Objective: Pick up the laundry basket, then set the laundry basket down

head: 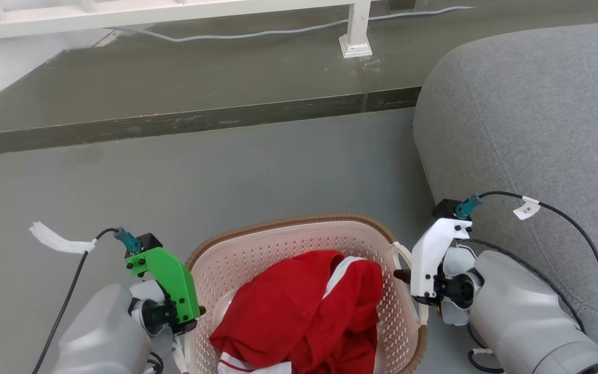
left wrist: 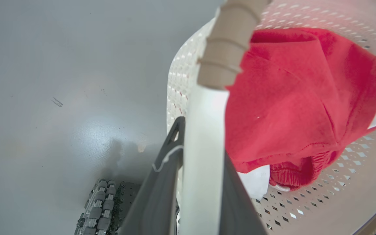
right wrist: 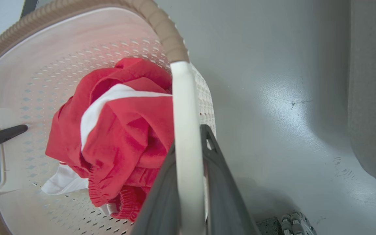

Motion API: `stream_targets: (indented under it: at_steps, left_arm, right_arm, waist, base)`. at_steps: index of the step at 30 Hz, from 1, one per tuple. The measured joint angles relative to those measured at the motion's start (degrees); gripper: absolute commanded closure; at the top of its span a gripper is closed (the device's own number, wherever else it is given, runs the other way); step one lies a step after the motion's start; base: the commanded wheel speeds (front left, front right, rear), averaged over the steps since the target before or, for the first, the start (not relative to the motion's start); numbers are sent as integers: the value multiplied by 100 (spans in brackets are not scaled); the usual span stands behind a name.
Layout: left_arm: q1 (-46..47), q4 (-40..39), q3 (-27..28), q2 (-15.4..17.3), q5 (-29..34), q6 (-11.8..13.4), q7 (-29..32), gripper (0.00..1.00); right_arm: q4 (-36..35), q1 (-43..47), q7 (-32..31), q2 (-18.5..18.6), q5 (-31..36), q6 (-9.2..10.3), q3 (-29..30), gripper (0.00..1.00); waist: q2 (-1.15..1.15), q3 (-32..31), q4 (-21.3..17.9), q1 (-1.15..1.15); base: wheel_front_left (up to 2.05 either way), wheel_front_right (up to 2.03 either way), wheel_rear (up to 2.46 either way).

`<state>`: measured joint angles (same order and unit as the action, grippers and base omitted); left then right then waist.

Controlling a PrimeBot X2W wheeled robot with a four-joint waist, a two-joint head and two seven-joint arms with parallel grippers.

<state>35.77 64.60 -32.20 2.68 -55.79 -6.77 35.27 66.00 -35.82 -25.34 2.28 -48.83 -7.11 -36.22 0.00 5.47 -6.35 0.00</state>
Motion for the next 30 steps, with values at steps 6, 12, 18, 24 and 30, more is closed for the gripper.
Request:
stream_targets:
  at_steps: [6,12,18,24,30]
  left_arm:
    - [1,-34,14,9,-41,1,-66,100]
    - [70,-127,31,40,-31,1,-364,100]
    - [319,-260,4,100,81,0,-754,100]
    - [393,-396,-116,145,241,-1,-1134,100]
    - [507,-441,-169,183,438,-10,-1668,100]
  right_arm:
    - [-52,-7,11,16,-57,5,-2,100]
    - [-136,-91,244,30,-57,26,-4,100]
    - [-258,-283,662,36,-1,124,3,100]
    - [-339,-313,1109,26,54,224,0,100]
    - [-438,-380,1655,-8,213,316,-67,100]
  waist:
    - [0,90,-1,0]
    - [0,333,-7,0]
    - [0,703,-5,0]
    - [0,1145,-3,0]
    - [0,1697,-10,0]
  base:
    - [0,0,0]
    - [0,0,0]
    - [0,0,0]
    - [0,0,0]
    - [0,0,0]
